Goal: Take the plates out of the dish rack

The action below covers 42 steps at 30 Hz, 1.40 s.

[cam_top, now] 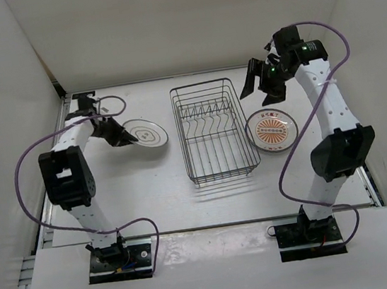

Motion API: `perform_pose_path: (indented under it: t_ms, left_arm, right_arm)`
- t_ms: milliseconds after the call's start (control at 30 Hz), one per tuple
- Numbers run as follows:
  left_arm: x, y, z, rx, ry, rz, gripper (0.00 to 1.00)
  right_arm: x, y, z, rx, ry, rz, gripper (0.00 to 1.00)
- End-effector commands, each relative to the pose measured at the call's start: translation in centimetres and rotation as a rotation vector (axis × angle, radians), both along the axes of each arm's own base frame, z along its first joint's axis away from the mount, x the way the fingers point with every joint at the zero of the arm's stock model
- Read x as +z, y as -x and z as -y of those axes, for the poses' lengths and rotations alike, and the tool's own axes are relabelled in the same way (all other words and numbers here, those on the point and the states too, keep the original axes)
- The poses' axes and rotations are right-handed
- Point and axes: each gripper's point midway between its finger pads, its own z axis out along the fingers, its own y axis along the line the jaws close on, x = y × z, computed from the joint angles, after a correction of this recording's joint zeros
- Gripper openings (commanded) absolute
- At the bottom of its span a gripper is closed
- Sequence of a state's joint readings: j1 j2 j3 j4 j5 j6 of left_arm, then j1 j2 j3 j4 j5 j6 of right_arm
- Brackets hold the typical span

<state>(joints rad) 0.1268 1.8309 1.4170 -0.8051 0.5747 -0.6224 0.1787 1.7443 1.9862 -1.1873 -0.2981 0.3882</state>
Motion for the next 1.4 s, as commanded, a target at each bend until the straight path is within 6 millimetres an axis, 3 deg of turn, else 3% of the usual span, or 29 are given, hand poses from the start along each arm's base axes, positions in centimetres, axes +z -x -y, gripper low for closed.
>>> perform_pose_path:
  t_ms: [0,67,167,200,333,567,700,733,800,833,867,1033,1167,1233,1367]
  left_arm:
    - [-2.3,1.7,2.4,-0.127,-0.088,-0.069,0.00]
    - [-4.3,1.9,2.7,-0.097,-0.093,-0.142,0.00]
    - [-5.1,0.6,3.1,-0.108,-0.107,-0.130,0.00]
    - [-5.8,1.6,4.2,-0.146,-0.122,-0.178,0.00]
    - [-7.1,1.8,3.8,-0.193,-0.176,-0.217,0.05]
    - [-9.4,4.9,1.7,-0.230,-0.217,-0.380,0.40]
    - [-10.2,5.2,1.0,-0.235,-0.247,-0.442,0.55]
    - [-10.7,5.0,0.9,-0.242,-0.248,-0.455,0.63]
    - [-10.3,4.6,-0.3,-0.220,-0.255,-0.473,0.68]
    - [-9.8,3.4,-0.5,-0.216,-0.272,-0.448,0.73]
    - [-10.4,3.6,-0.8,-0.211,-0.267,-0.479,0.76]
    - [-9.4,2.5,-2.2,-0.108,-0.273,-0.511,0.81]
    - [-6.4,0.8,-3.5,0.020,-0.298,-0.481,0.82]
    - [-5.2,1.1,-4.1,0.054,-0.300,-0.499,0.82]
    - [-1.5,0.5,-4.4,0.117,-0.310,-0.409,0.82]
  right_arm:
    - [-1.5,0.1,2.2,-0.022,0.003,-0.086,0.87]
    - [-1.6,0.2,2.4,-0.043,-0.062,-0.122,0.84]
    - [-1.9,0.2,2.9,-0.064,-0.107,-0.150,0.82]
    - [-2.0,0.3,3.2,-0.070,-0.120,-0.159,0.81]
    - [-2.4,0.0,3.1,-0.071,-0.168,-0.178,0.79]
    - [-2.5,-1.2,5.5,-0.129,-0.207,-0.179,0.79]
    - [-2.8,-1.7,5.8,-0.149,-0.234,-0.188,0.79]
    - [-2.8,-1.9,5.5,-0.139,-0.253,-0.181,0.79]
    - [-2.9,-2.3,5.1,-0.138,-0.277,-0.192,0.79]
    - [-3.0,-2.4,5.0,-0.134,-0.291,-0.194,0.79]
    - [-2.8,-3.0,4.6,-0.116,-0.308,-0.178,0.79]
    - [-2.8,-5.1,2.4,-0.039,-0.372,-0.152,0.79]
    - [-5.0,-6.3,2.0,-0.035,-0.281,-0.175,0.79]
    - [-6.1,-6.3,-0.1,0.005,-0.254,-0.196,0.79]
    - [-7.9,-6.8,-1.4,0.022,-0.183,-0.212,0.79]
